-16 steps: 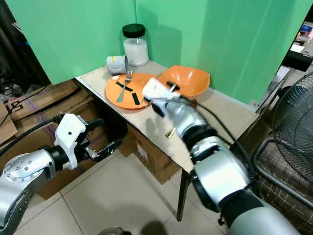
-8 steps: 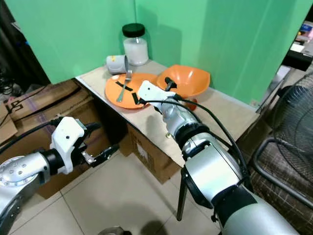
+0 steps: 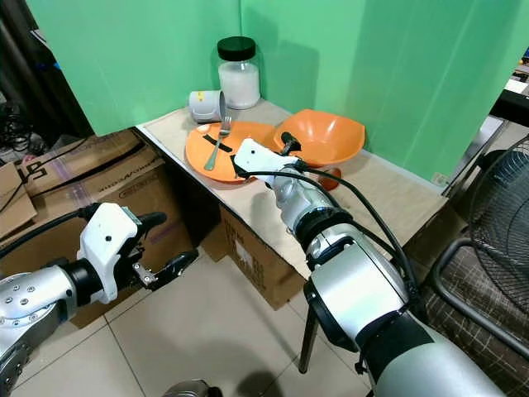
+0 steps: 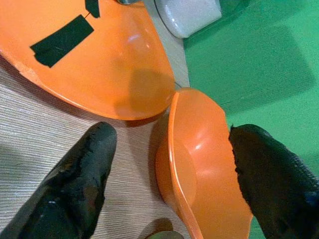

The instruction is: Setting the table

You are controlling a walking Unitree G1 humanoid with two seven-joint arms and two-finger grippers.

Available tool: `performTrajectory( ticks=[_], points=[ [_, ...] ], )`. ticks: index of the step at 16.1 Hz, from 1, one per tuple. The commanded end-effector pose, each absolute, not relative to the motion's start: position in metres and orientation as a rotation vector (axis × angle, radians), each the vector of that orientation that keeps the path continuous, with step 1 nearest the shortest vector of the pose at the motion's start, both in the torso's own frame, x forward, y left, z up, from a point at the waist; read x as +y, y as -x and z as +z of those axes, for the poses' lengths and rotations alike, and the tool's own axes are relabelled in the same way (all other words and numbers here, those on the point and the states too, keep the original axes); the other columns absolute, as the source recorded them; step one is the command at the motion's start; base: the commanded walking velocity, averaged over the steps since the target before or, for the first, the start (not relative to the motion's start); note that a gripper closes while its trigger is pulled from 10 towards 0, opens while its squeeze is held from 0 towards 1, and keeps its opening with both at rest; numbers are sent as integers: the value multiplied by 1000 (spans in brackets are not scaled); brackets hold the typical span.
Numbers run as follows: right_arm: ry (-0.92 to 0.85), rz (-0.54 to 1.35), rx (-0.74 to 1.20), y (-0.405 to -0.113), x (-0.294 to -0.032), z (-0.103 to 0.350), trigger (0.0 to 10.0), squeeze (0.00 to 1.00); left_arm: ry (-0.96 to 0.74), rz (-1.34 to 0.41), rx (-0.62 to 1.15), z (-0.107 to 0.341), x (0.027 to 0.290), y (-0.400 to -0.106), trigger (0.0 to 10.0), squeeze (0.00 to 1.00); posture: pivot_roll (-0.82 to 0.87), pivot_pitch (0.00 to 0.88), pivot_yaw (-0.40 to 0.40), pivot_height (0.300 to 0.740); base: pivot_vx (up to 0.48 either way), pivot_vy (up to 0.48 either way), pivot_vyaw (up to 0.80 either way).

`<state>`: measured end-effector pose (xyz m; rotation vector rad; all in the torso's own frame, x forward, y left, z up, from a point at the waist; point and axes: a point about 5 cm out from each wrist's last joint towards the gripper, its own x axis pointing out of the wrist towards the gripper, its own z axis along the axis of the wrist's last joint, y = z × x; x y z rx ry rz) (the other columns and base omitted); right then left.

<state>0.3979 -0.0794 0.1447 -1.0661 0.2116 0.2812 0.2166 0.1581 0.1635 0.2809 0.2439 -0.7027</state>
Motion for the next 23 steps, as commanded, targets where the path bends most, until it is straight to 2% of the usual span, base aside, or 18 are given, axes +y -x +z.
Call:
performTrajectory(
  ticks=[1,10,23],
  points=[
    [1069,297,205,-398,-76,148,0,0,-294,-686,238,168,161,-215,10000,0,236,0,30,740,0,0,0],
    [1093,332,196,-397,-71,147,0,0,-286,-675,248,166,159,-206,10000,0,248,0,2,740,0,0,0],
    [1067,342,158,-397,-65,150,0,0,-308,-681,237,171,160,-211,10000,0,250,0,29,740,0,0,0]
  ],
)
